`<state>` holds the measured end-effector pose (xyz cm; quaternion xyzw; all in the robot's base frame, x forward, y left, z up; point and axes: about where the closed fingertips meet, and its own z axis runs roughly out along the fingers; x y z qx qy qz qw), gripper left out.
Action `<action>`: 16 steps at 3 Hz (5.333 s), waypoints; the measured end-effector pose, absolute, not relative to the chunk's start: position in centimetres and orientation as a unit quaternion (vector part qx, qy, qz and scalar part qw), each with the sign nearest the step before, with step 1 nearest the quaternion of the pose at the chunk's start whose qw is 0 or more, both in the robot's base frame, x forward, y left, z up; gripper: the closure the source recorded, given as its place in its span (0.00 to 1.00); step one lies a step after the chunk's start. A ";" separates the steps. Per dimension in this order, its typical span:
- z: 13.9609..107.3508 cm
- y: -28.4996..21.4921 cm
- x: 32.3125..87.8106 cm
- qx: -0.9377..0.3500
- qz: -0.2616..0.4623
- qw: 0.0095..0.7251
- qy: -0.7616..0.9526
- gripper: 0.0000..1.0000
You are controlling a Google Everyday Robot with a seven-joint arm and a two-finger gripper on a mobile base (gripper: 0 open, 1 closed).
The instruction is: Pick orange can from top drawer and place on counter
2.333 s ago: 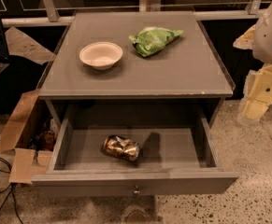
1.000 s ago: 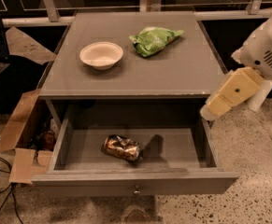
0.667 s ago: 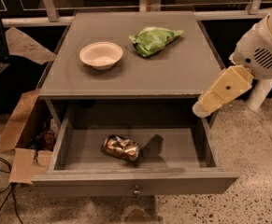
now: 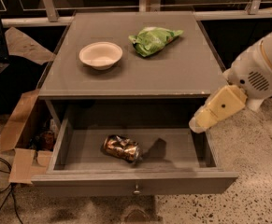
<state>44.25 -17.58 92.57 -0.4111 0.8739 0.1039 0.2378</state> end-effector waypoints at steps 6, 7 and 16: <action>79.8 -13.0 43.5 -0.422 0.178 0.265 0.848 0.00; 77.8 -11.2 45.0 -0.426 0.166 0.284 0.843 0.00; 69.7 -0.3 54.3 -0.444 0.178 0.357 0.802 0.00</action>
Offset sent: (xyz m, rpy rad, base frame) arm -0.0074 0.0481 -0.1165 0.2017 -0.0041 0.1908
